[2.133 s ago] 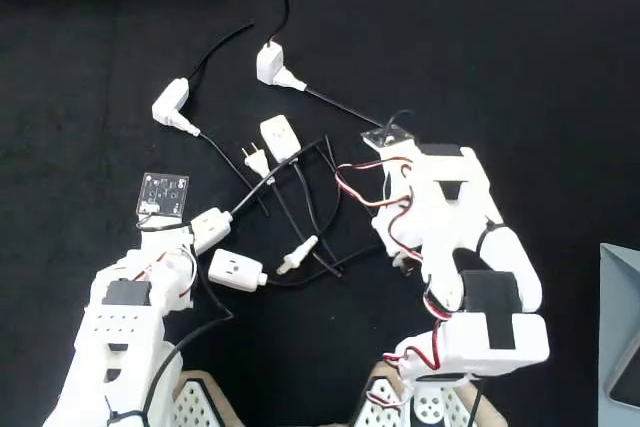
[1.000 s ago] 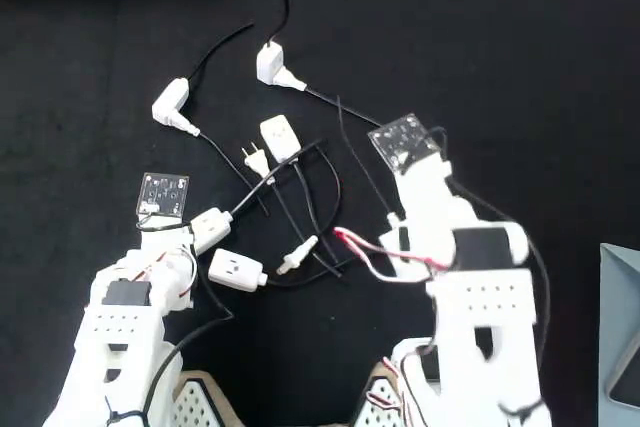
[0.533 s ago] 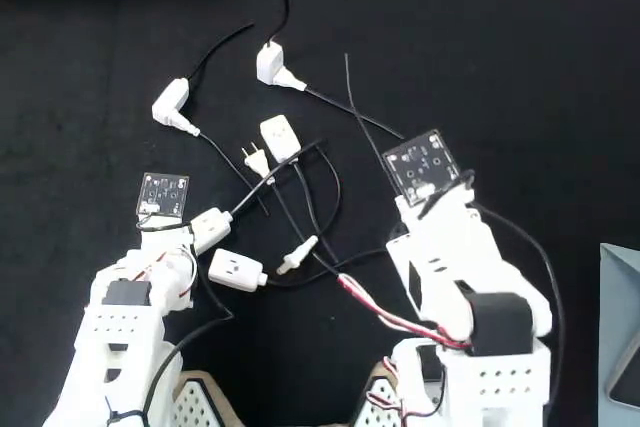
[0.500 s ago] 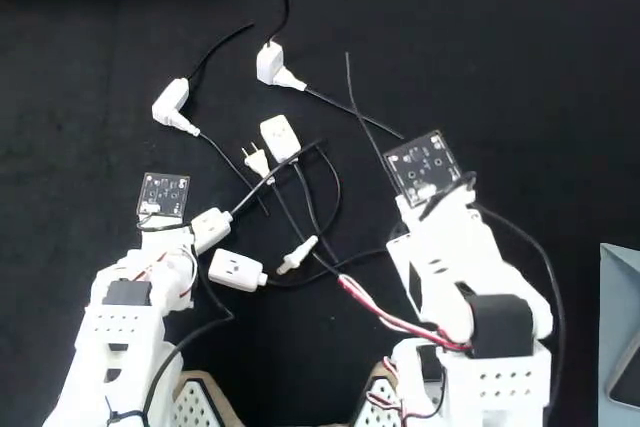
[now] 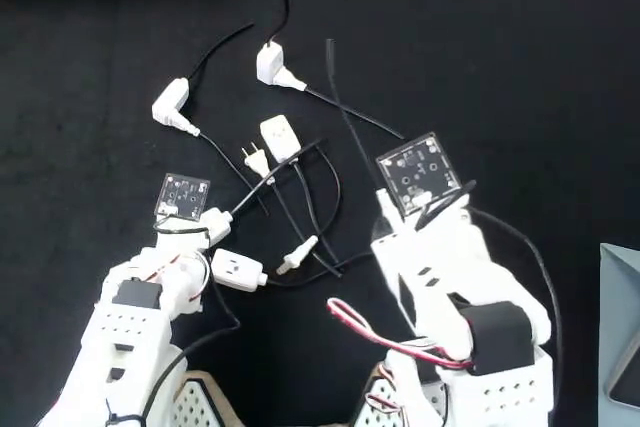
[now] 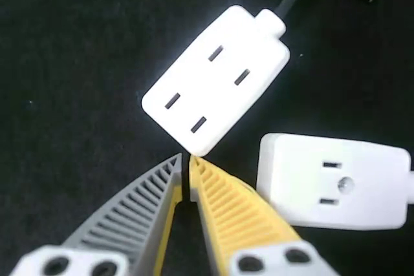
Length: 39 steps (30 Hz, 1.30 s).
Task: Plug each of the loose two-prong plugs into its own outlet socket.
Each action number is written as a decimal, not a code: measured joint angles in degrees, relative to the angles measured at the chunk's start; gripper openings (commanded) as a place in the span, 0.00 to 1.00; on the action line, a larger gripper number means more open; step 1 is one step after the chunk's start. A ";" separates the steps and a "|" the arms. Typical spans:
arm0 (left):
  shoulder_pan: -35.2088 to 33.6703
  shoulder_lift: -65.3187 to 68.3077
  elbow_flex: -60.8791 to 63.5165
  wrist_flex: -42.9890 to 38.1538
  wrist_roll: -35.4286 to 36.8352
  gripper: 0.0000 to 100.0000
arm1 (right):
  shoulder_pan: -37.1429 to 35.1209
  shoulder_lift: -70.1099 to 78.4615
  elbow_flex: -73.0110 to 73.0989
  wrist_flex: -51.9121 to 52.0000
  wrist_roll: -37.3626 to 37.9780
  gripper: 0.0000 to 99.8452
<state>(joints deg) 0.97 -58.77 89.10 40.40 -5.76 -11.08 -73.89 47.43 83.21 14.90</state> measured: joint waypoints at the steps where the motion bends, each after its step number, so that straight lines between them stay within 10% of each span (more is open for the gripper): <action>1: 0.00 0.00 -0.35 0.00 0.00 0.04 | -0.62 0.00 0.00 0.00 -0.62 0.01; 17: -8.26 -0.79 -24.62 0.09 4.40 0.04 | -18.20 0.00 0.00 -8.18 -9.67 0.01; 25: -8.26 -18.64 -25.14 5.89 20.40 0.04 | -25.49 0.09 3.60 -15.38 -9.93 0.01; 39: 0.00 -44.84 -16.35 7.03 19.52 0.04 | -38.68 0.09 3.96 -18.29 -11.08 0.01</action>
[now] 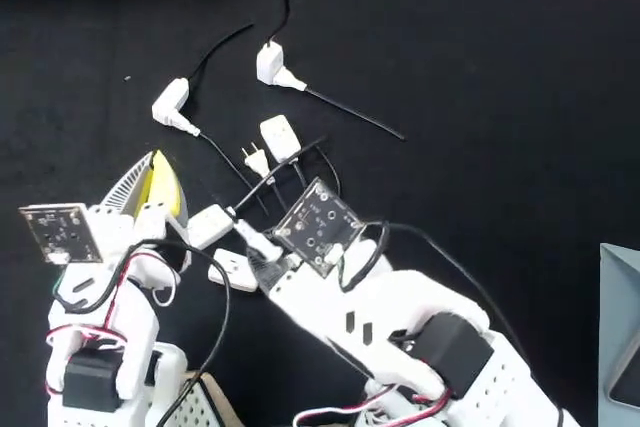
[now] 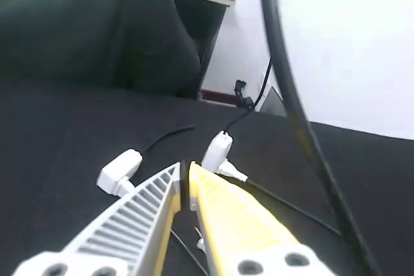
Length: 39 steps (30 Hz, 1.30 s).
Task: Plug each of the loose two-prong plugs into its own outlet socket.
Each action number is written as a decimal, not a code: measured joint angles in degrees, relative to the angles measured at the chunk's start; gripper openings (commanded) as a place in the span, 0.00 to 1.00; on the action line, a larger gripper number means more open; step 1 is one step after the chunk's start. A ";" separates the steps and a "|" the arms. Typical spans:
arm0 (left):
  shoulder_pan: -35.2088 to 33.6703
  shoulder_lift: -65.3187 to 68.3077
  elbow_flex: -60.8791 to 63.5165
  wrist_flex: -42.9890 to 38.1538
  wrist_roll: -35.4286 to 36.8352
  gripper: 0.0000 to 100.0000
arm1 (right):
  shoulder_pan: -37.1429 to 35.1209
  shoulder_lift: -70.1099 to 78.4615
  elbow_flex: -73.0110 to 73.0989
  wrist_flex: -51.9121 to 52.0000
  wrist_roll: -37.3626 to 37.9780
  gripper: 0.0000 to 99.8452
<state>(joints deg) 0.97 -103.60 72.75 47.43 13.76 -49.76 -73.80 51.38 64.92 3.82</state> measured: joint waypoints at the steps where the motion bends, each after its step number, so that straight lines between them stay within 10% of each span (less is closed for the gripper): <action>1: 0.97 -0.18 0.00 0.18 -0.09 0.04 | -0.18 0.00 0.00 0.00 0.00 0.01; 24: 30.33 -0.35 -5.45 13.10 -16.53 0.04 | -0.44 0.00 2.99 0.18 -0.09 0.01; 32: 12.57 -0.26 -7.12 15.47 -18.46 0.21 | -0.09 0.00 3.87 0.18 -0.09 0.01; 39: -4.40 6.59 -7.91 25.85 -30.15 0.15 | 3.43 9.05 6.07 -2.20 -0.18 0.01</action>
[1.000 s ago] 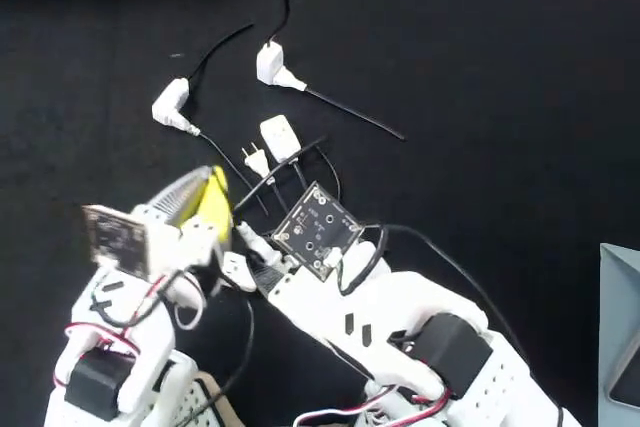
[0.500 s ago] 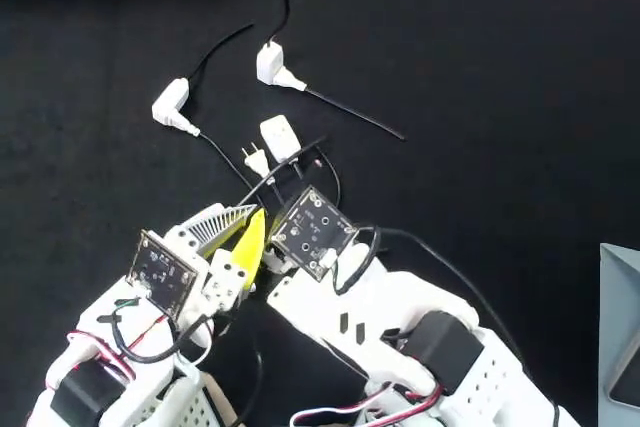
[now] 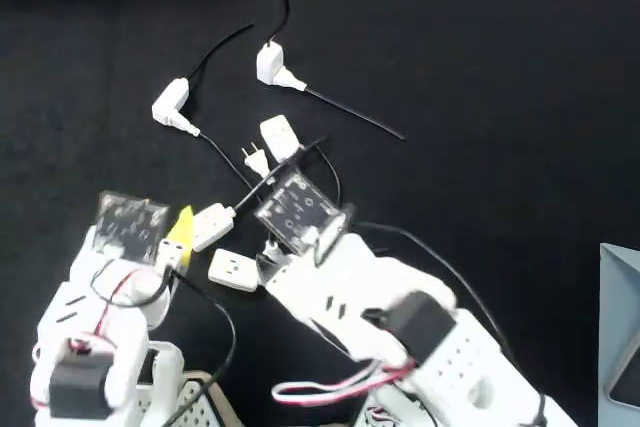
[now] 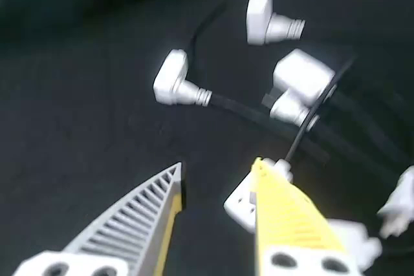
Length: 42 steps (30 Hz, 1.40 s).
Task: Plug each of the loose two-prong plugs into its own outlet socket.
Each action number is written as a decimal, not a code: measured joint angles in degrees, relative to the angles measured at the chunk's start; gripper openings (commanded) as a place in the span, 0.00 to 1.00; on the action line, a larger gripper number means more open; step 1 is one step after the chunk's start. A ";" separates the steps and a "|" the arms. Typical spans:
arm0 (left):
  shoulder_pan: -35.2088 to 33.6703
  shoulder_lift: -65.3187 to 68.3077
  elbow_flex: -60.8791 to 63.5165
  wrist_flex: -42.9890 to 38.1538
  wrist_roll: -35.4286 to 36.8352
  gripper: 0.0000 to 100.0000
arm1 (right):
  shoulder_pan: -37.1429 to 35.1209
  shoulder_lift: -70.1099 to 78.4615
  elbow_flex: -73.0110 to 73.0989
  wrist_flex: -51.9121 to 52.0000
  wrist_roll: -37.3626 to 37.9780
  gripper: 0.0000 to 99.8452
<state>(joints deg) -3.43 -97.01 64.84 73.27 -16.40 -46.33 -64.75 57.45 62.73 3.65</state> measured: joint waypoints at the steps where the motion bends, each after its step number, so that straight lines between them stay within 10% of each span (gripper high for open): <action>1: -0.88 2.20 0.00 0.09 -2.02 0.15 | 0.26 1.41 0.00 -0.88 0.00 0.01; 20: -2.81 61.45 -16.44 -0.79 -22.24 0.29 | 6.68 8.79 9.76 -13.27 -3.16 0.01; 42: 4.31 86.42 -18.90 -21.89 -13.01 0.16 | 10.37 8.79 11.34 -13.36 -3.16 0.01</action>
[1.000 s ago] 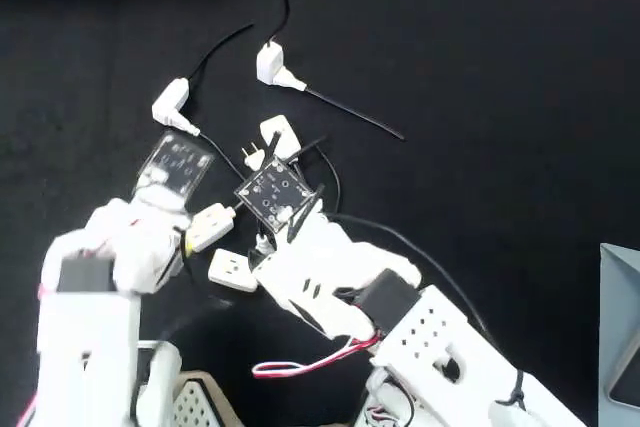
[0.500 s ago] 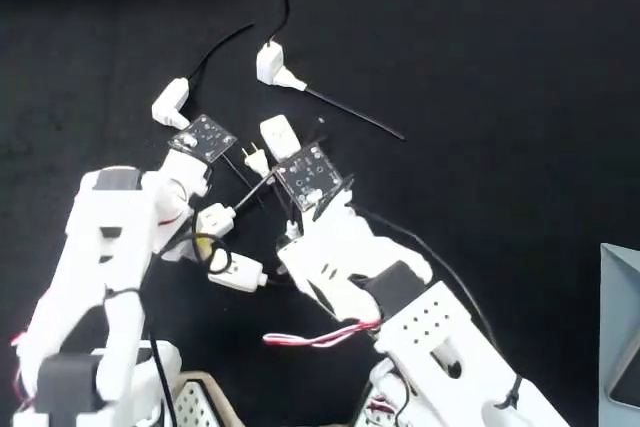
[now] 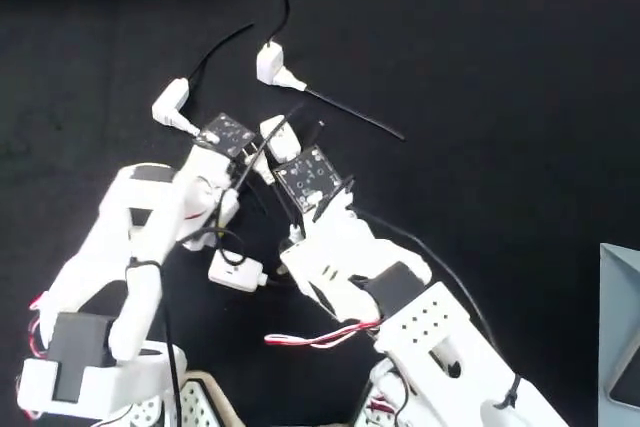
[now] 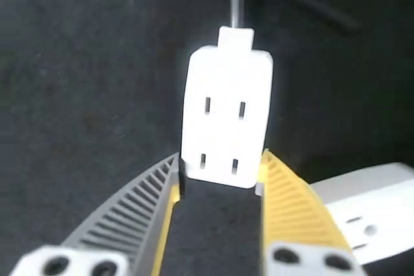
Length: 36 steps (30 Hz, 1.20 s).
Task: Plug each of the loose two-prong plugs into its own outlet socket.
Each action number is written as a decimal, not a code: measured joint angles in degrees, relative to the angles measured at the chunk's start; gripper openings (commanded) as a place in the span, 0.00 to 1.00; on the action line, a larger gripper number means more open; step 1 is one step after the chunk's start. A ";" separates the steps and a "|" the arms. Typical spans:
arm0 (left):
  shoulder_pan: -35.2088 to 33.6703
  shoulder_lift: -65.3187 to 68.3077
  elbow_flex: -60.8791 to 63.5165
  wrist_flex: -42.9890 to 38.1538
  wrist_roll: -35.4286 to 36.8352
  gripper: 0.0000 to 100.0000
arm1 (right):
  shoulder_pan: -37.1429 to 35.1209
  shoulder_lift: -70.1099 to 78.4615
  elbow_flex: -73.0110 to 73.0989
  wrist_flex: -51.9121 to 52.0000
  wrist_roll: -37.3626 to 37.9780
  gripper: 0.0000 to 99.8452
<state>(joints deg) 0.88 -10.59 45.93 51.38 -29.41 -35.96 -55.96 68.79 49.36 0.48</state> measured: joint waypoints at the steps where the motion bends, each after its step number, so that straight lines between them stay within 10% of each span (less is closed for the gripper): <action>1: 1.05 0.00 -0.26 0.00 1.58 0.16 | 0.00 0.00 0.00 0.00 0.00 0.01; 8: 3.25 0.26 -1.76 1.67 5.63 0.31 | 0.00 0.00 0.79 0.00 0.00 0.01; 21: -8.44 0.26 -18.55 21.10 0.09 0.27 | 0.18 0.35 -3.96 0.00 3.16 0.01; 36: -0.97 0.53 -11.43 11.16 5.01 0.28 | 0.18 0.35 -4.48 0.00 3.25 0.01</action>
<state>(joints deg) -0.09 -10.07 34.51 62.55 -24.40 -35.78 -55.60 64.31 49.36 3.74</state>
